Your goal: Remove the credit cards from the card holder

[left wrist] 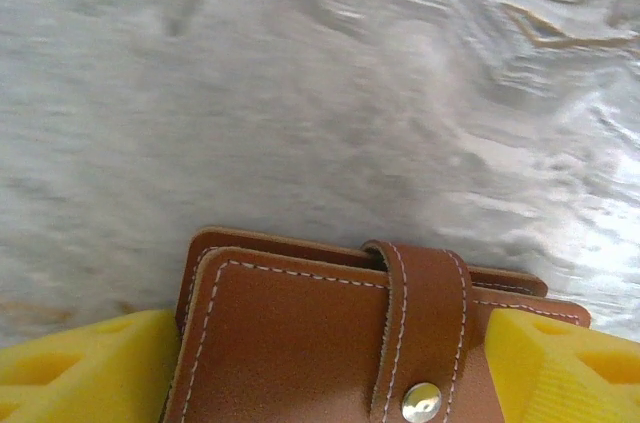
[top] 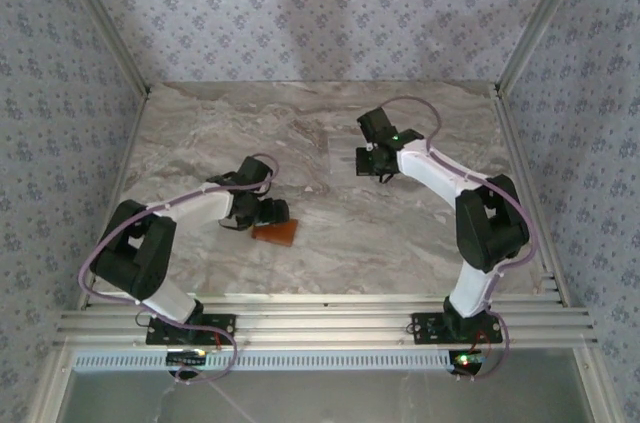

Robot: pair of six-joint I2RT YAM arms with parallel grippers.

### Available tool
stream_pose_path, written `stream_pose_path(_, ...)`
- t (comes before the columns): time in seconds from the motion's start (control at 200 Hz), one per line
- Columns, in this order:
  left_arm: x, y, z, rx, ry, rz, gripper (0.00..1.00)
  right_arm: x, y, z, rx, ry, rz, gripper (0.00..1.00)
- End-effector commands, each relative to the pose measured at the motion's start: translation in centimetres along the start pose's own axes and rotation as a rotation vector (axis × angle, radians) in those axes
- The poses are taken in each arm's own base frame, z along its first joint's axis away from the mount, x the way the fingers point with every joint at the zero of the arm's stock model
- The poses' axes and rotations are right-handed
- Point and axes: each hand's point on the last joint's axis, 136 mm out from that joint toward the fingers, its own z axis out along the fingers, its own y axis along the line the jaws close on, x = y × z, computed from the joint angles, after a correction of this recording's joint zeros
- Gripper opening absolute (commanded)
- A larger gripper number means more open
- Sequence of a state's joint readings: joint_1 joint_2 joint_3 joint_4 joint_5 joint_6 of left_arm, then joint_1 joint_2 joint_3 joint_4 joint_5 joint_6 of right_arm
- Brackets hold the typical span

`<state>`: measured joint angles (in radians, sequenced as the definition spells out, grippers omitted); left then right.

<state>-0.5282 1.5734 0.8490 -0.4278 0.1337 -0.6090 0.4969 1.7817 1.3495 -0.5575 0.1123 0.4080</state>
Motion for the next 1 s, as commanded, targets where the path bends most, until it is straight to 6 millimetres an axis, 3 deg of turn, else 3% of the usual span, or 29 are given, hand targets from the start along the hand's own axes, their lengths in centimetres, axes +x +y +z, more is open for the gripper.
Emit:
stream_pose_path(0.0, 1.6, -1.4, 1.2, 0.007, 0.057, -0.035, 0.81, -1.2, 0.8, 0.0, 0.060, -0.029, 0.059, 0.04)
stream_pose_path(0.275, 3.1, -5.9, 2.0, 0.055, 0.062, 0.035, 0.76, 0.1, 4.9, 1.9, 0.080, 0.001, 0.050, 0.04)
stream_pose_path(0.425, 3.7, -7.6, 2.3, 0.059, 0.063, 0.102, 0.75, 0.9, 5.8, 2.7, 0.102, 0.007, 0.066, 0.05)
stream_pose_path(0.615, 3.3, -7.6, 1.9, 0.051, 0.033, 0.095, 0.74, 1.6, 5.6, 3.2, 0.136, 0.007, 0.087, 0.06)
stream_pose_path(0.82, 2.8, -6.8, 0.4, 0.015, -0.011, 0.101, 0.74, 2.8, 5.4, 4.5, 0.134, 0.052, 0.097, 0.10)
stream_pose_path(0.994, 2.2, -6.2, -1.1, 0.035, -0.050, 0.068, 0.74, 3.3, 5.4, 4.5, 0.124, 0.069, 0.111, 0.13)
